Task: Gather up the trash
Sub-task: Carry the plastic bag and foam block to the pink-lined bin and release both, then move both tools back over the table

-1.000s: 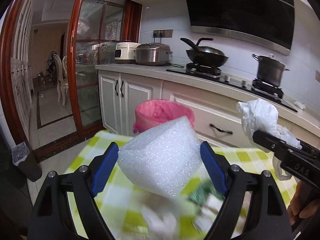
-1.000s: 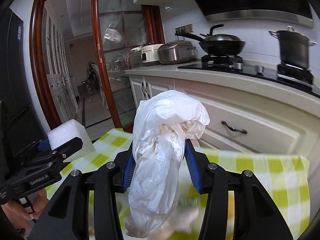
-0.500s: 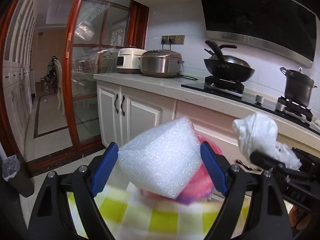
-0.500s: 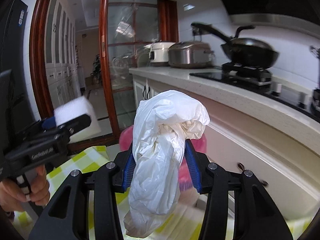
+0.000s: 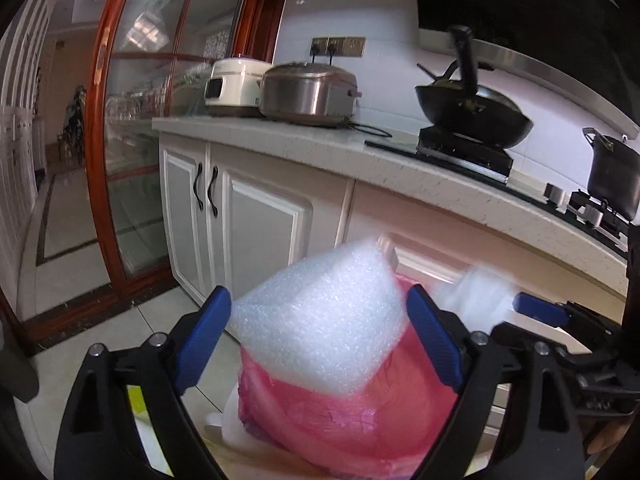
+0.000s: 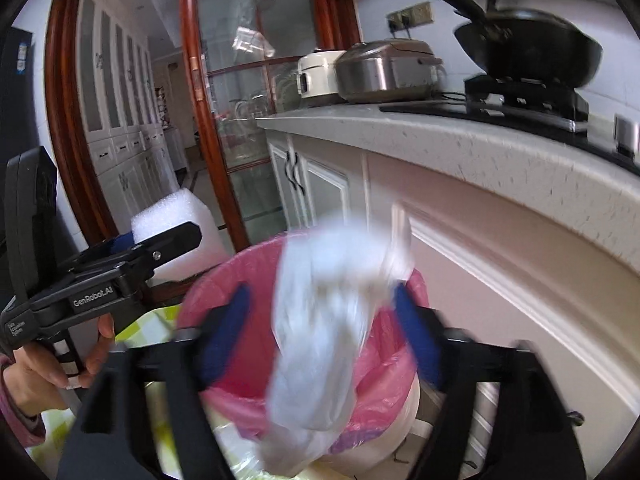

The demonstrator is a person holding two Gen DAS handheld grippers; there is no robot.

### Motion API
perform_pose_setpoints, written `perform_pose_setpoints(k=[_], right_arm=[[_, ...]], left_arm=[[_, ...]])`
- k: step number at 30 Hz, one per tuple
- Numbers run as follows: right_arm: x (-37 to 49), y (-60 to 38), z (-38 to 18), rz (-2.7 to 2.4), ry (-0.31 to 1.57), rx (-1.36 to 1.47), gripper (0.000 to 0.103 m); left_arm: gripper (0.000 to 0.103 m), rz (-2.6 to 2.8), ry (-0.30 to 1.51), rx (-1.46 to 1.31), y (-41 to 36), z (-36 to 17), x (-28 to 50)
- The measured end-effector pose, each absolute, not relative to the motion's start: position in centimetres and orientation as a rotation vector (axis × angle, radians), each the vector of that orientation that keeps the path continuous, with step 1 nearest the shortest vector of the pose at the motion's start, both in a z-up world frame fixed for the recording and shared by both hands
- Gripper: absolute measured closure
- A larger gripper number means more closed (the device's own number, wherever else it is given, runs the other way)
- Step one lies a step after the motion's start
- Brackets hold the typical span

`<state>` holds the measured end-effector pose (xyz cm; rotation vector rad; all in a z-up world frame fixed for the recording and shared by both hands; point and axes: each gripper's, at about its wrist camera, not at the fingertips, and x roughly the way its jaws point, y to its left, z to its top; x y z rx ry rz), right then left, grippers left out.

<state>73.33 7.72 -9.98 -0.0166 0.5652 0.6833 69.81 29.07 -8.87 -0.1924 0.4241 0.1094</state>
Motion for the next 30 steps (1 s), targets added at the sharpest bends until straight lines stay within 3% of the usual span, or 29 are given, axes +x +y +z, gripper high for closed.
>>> perform_pose_setpoints(k=[7,12,16,22,30], right_arm=[[73.3,6.2,-11.1,0.676,0.561,0.025,0.026],[69.5,3.9,-9.0,0.653,0.542,-0.016,0.026],[62.7,0.7,-5.1,0.631,0.484,-0.018,0.021],[50.0,-3.3,-1.2,0.579,0.371,-0.020,0.018],[36.0,-7.0,-2.0,0.518,0.364,-0.055,0.018]], left_arm=[[0.010,0.109,0.439,-0.231,30.1,-10.2,69.8],[0.010,0.151,0.413,-0.204,29.3,-8.8,64.8],[0.004,0.161,0.368,-0.204,27.8,-6.4,58.3],[0.004,0.130,0.284,-0.122,22.7,-2.6,45.7],[0.004,0.077,0.318,-0.040,16.7,-3.1,33.4]])
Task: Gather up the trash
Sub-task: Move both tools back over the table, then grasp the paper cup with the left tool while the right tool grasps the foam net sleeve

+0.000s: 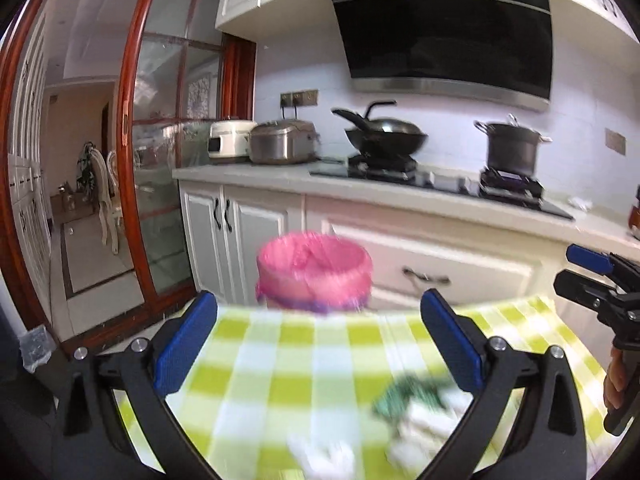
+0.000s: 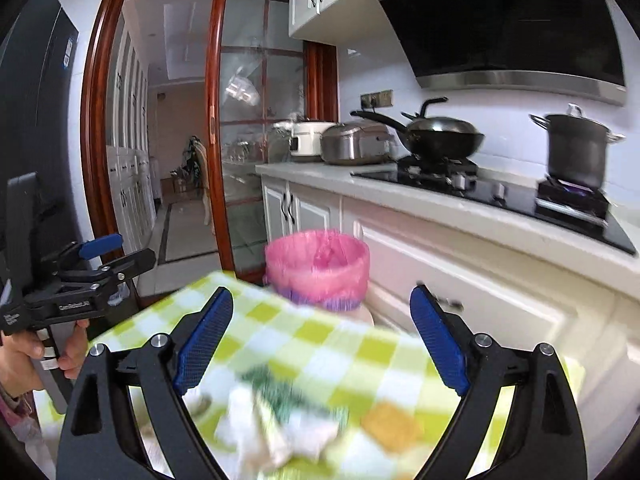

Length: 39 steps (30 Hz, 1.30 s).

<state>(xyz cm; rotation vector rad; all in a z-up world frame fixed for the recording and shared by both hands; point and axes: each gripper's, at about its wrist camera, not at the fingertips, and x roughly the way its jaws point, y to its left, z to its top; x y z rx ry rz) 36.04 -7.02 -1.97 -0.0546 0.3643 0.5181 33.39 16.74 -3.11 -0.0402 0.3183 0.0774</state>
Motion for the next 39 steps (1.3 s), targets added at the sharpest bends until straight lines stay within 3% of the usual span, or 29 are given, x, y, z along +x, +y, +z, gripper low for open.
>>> perform_pose_setpoints(k=[13,24,27,39], right_arm=[[26.5,-10.7,-9.3,0.484,0.529,0.055,0.018],[25.2,-10.2,-9.9,0.502,0.543,0.053,0.018],[25.8,-9.6,-10.4,0.509,0.564,0.044,0.018],[26.8,-3.9,-13.4,0.595,0.663,-0.016,0.018]], left_arm=[[0.005,0.102,0.578,-0.170,13.9,-13.2,25.3],[0.036,0.090,0.725,-0.143,12.2,-16.6,26.9],[0.056,0.072,0.752,-0.145,12.1,-17.4,27.0],[0.056,0.124,0.591,-0.127,14.4,-14.3,22.9]])
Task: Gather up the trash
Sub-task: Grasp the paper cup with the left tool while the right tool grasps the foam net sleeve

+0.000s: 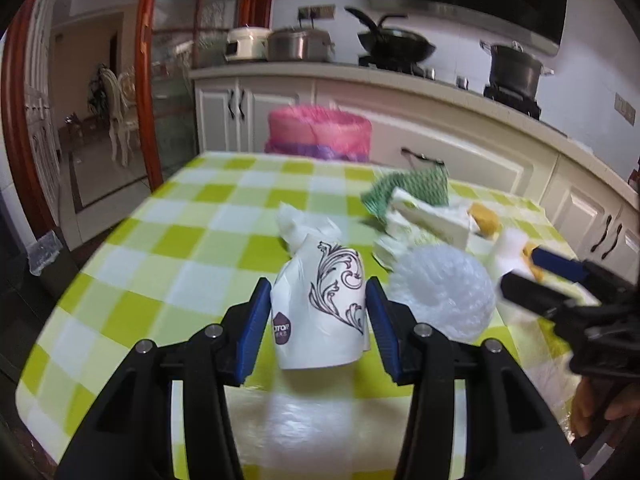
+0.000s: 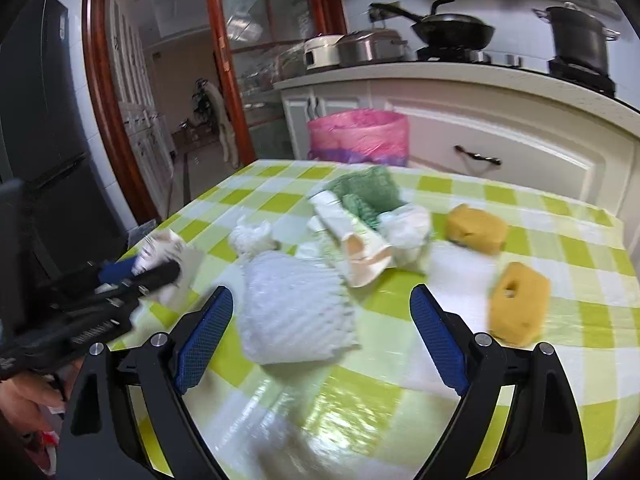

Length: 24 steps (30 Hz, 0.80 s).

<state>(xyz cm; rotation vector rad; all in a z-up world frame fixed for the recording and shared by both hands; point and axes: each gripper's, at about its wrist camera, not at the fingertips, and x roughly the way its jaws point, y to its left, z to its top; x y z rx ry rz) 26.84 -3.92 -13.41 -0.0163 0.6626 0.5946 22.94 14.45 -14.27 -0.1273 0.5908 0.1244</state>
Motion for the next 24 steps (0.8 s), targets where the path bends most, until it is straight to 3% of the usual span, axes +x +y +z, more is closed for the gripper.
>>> perform_pose_setpoints(k=[9,13,24], right_arm=[[29.1,0.8,-16.1,0.582,0.790,-0.083,0.020],[29.1,1.2,-16.7,0.605,0.821,-0.085,0.053],[28.0,-2.2,-11.3,0.616,0.651,0.008,0.057]], left_arm=[[0.056,0.148,0.517,-0.175,17.3,-12.6,20.9],[0.056,0.146,0.507,-0.179,17.5,-12.3,20.7],[0.056,0.098,0.472,-0.160,15.3,-11.0,21.7]])
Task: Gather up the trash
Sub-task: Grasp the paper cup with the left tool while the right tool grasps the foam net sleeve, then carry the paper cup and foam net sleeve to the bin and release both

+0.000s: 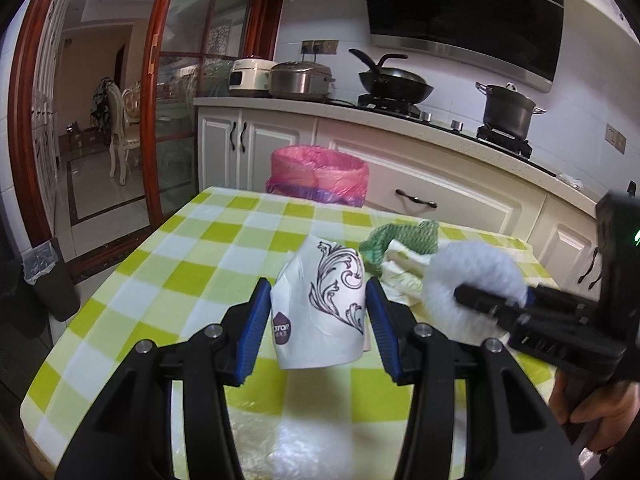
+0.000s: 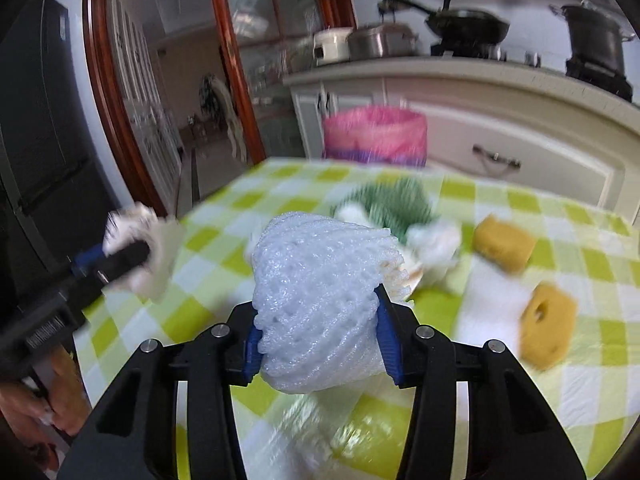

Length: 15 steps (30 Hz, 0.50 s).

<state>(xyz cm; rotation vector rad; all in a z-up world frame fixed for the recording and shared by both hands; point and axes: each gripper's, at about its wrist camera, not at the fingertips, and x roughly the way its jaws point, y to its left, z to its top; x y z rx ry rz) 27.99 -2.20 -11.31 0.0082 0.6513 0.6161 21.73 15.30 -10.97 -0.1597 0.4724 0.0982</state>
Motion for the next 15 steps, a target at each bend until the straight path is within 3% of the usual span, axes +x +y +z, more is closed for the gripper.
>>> perform_pose_setpoints(k=[15], right_arm=[[30.5,-4.0,-4.2,0.612,0.463,-0.001,0.057]], left_arm=[[0.056,0.019,0.361,-0.135,13.7,-5.5,26.2]])
